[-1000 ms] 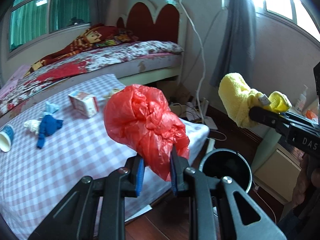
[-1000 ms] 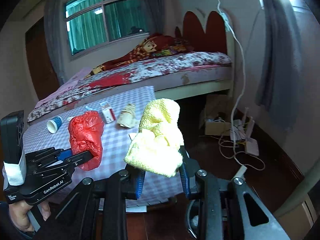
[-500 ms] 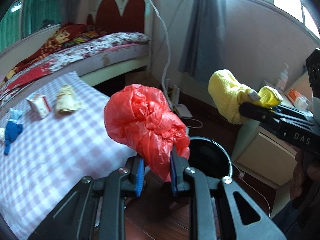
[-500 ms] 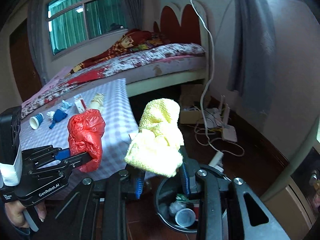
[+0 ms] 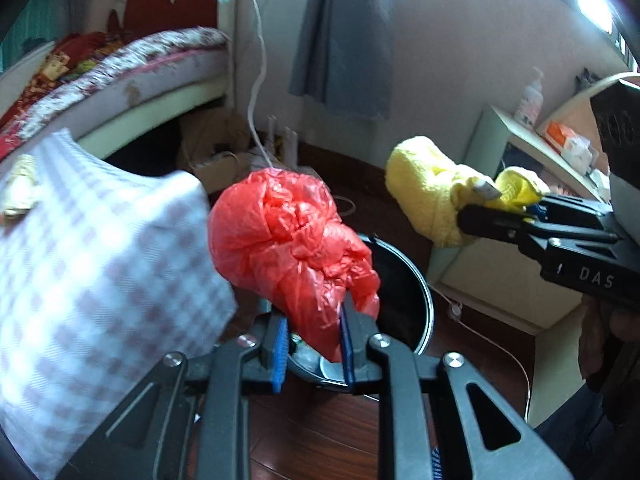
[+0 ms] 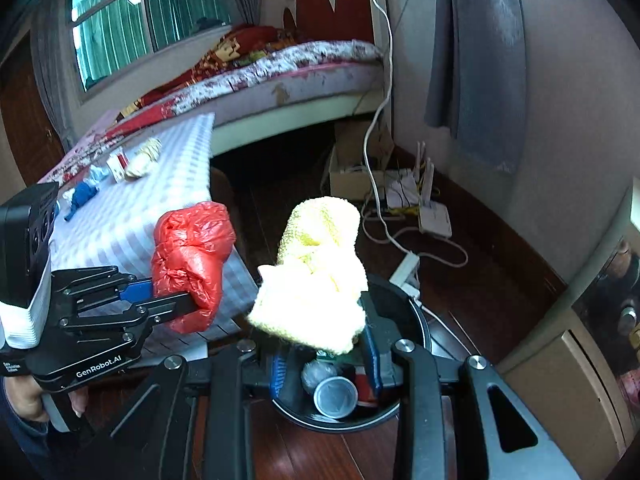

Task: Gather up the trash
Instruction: 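Open both tools over the black bin to drop the cloth and bag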

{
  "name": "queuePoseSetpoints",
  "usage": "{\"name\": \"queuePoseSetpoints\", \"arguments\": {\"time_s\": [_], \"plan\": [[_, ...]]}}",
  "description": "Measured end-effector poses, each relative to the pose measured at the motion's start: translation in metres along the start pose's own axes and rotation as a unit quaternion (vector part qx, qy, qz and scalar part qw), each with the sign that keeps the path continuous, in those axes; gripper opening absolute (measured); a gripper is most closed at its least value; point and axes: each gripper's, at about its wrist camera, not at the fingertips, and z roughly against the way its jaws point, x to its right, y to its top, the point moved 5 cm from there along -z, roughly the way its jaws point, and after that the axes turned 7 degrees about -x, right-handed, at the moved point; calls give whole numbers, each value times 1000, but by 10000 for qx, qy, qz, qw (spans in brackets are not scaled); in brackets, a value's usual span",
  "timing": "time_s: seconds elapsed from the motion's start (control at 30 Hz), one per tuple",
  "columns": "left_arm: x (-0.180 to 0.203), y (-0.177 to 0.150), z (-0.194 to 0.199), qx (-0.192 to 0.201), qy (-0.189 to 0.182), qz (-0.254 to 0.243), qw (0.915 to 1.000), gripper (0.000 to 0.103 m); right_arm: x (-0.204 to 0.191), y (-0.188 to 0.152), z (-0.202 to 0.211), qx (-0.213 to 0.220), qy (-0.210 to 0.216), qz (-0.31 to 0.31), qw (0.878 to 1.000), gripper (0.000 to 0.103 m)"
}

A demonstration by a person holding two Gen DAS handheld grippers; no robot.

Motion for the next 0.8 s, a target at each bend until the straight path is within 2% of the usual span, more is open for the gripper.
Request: {"name": "queuePoseSetpoints", "arguments": {"time_s": [0.2, 0.37, 0.43, 0.47, 0.5, 0.53, 0.57, 0.6, 0.67, 0.7, 0.8], "plan": [[8, -2, -38, -466, -244, 42, 9986, 23, 21, -10, -37, -347, 38, -44, 9994, 33], [16, 0, -54, -644, -396, 121, 9971, 24, 29, -18, -61, -595, 121, -58, 9981, 34], [17, -2, -63, -736, -436, 119, 9963, 28, 32, -21, -70, -712, 173, -82, 9973, 36], [18, -2, -67, -745, -511, 126, 9958, 31, 33, -22, -75, -762, 162, -68, 9969, 37], [19, -3, -70, -769, -571, 117, 9953, 55, 36, -24, -81, -815, 165, -53, 9965, 50], [17, -6, -74, -835, -459, 129, 9954, 71, 38, -25, -86, -865, 130, -51, 9962, 63], [9, -8, -77, -838, -263, 182, 9960, 92, 45, -31, -95, -1022, -109, -96, 9947, 89], [5, -10, -76, -783, -97, 243, 9966, 97, 51, -34, -98, -1064, -253, -104, 9939, 91], [-8, -18, -71, -746, 204, 441, 9960, 98, 60, -40, -100, -1152, -376, -195, 9924, 93], [-14, -23, -70, -778, 279, 549, 9951, 98, 64, -42, -100, -1210, -430, -262, 9914, 102], [-25, -33, -66, -743, 552, 713, 9932, 99, 64, -43, -97, -1217, -529, -262, 9908, 102]]}}
